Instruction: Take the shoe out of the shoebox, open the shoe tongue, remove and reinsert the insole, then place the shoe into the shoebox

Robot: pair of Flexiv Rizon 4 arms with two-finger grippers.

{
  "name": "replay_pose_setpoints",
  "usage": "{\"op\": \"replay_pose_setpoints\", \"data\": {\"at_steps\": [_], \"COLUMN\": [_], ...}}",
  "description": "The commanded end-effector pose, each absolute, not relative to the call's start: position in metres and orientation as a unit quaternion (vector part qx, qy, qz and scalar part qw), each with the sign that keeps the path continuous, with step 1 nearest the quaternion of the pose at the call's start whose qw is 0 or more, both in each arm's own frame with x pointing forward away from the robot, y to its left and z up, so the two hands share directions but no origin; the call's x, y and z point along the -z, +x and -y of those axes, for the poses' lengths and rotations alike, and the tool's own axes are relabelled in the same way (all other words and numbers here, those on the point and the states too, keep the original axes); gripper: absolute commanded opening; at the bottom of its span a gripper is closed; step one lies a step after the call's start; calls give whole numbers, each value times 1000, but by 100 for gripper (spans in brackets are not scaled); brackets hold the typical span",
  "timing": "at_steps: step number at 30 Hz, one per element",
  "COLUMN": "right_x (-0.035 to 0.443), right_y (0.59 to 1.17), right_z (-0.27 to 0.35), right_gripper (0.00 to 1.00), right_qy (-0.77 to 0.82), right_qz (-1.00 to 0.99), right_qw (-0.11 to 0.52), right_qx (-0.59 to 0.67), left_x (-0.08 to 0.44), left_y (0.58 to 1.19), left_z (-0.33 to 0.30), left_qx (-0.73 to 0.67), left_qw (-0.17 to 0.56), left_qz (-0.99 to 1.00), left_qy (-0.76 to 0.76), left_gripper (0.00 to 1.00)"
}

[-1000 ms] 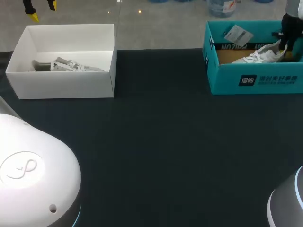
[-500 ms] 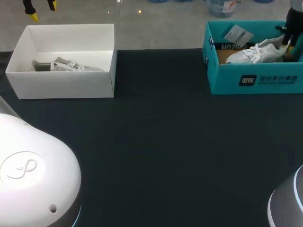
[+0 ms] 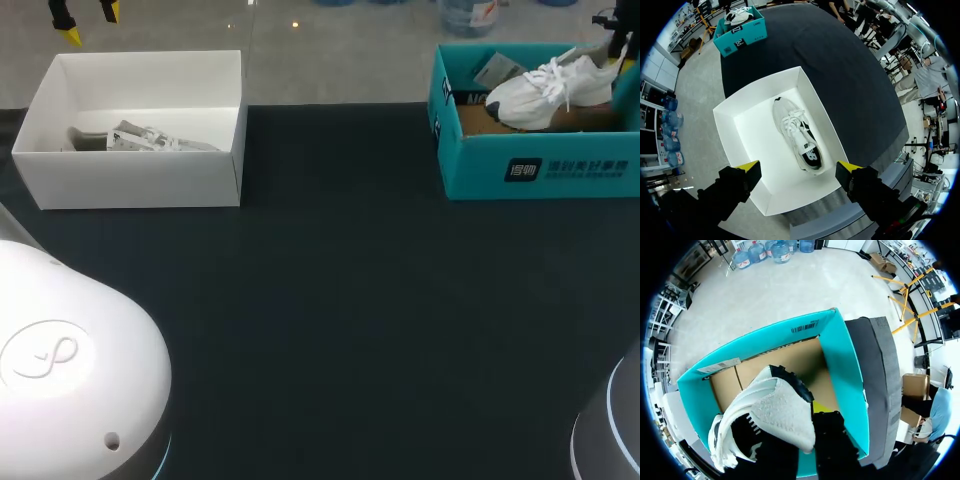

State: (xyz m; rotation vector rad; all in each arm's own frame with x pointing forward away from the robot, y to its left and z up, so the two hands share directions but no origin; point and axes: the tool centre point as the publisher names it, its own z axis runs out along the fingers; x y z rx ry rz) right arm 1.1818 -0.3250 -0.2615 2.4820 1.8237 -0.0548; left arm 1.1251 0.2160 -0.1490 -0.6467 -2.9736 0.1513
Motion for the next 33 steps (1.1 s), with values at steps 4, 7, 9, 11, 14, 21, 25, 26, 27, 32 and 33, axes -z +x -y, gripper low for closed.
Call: {"op": "replay_pose_setpoints", "data": {"at_steps": [4,7,9,11,14,21,25,26,27,32,33], "right_x": [190,174,163,152,141,124,116,115,114,114,114], "right_y": [1176,1171,1168,1164,1159,1149,1145,1144,1143,1143,1143], "right_z": [313,309,304,299,293,276,271,269,269,269,269], "right_gripper": [0,0,0,0,0,0,0,0,0,0,0], "right_qy": [807,807,807,807,805,798,795,794,794,794,794], "right_qz": [-588,-587,-586,-587,-588,-598,-601,-602,-602,-602,-602], "right_qw": [47,62,70,73,75,79,86,86,88,88,88], "right_qx": [25,21,16,12,7,4,4,3,1,1,1], "left_x": [149,149,149,149,149,149,149,149,149,149,149], "left_y": [1126,1126,1126,1126,1126,1126,1126,1126,1126,1126,1126], "left_z": [-216,-216,-216,-216,-216,-216,-216,-216,-216,-216,-216], "left_qx": [-49,-49,-49,-49,-49,-49,-49,-49,-49,-49,-49], "left_qw": [48,48,48,48,48,48,48,48,48,48,48], "left_qz": [975,975,975,975,975,975,975,975,975,975,975], "left_qy": [-212,-212,-212,-212,-212,-212,-212,-212,-212,-212,-212], "left_gripper": [100,100,100,100,100,100,100,100,100,100,100]}}
